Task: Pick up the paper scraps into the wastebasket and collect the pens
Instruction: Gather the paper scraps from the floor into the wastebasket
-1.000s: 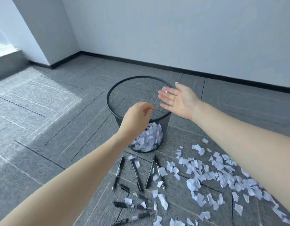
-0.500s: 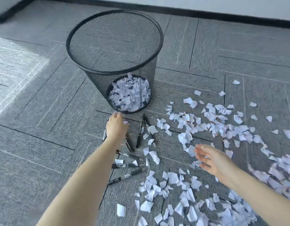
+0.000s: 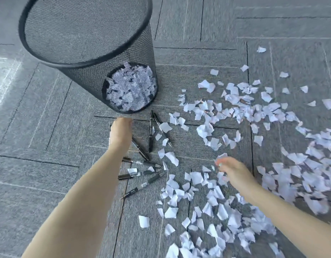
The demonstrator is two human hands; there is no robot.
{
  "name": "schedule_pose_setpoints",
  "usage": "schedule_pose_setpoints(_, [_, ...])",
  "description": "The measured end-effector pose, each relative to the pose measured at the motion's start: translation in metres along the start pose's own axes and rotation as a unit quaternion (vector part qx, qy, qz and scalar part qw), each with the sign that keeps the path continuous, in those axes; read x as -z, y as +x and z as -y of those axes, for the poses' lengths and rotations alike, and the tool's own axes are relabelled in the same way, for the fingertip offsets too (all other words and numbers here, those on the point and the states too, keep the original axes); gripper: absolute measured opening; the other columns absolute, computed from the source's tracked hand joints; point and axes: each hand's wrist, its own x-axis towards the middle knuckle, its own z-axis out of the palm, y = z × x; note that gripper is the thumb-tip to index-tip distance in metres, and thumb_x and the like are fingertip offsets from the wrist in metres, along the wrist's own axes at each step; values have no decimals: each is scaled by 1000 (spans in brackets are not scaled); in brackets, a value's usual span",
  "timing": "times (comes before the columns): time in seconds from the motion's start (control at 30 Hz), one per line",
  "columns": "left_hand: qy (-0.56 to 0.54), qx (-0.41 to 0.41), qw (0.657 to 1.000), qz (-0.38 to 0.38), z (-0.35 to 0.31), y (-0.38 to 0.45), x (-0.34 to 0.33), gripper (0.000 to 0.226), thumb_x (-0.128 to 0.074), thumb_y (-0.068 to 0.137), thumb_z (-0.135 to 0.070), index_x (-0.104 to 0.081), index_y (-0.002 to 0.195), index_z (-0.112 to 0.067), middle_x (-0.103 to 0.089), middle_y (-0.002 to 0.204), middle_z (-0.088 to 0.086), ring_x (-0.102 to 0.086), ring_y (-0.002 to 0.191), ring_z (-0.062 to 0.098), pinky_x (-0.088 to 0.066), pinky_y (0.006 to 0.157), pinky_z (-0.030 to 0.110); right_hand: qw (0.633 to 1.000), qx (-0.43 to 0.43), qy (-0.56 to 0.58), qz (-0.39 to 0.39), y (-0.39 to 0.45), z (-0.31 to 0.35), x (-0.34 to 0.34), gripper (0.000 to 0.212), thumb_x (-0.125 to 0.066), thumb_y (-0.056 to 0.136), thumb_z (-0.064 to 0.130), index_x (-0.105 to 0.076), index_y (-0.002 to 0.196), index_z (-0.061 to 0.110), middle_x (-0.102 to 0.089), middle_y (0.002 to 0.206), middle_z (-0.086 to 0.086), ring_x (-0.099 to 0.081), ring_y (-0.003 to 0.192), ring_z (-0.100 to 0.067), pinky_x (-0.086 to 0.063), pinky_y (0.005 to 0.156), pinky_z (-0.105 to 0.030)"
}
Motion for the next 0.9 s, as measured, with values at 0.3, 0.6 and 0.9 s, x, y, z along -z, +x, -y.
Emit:
schedule_pose_setpoints(0.3, [-125, -55, 988, 67, -53, -76, -45, 44, -51, 91, -27, -43, 133, -17, -45, 136, 2, -58, 103, 14, -46, 88, 25, 881, 143, -451, 30, 13, -37, -20, 74, -40, 92, 44, 11, 144, 33, 27, 150, 7, 23, 139, -16, 14, 110, -47])
schedule_pose_setpoints(0.6, [-85, 1, 991, 100, -54, -72, -34, 36, -53, 89, -19, -51, 125, -11, -52, 125, 9, -53, 104, 17, -42, 96, 29, 884, 139, -438, 90, 13, -37, -8, 69, -30, 93, 50, 17, 141, 38, 33, 147, 9, 29, 136, -13, 17, 111, -47])
schedule_pose_setpoints(0.9, [-164, -1, 986, 36, -101, -79, -27, 33, -51, 90, -29, -55, 121, -17, -54, 123, 2, -58, 77, 3, -46, 62, 14, 866, 159, -460, 115, 14, -41, -3, 70, -29, 94, 51, 28, 133, 39, 38, 143, 8, 35, 130, -12, 23, 104, -42])
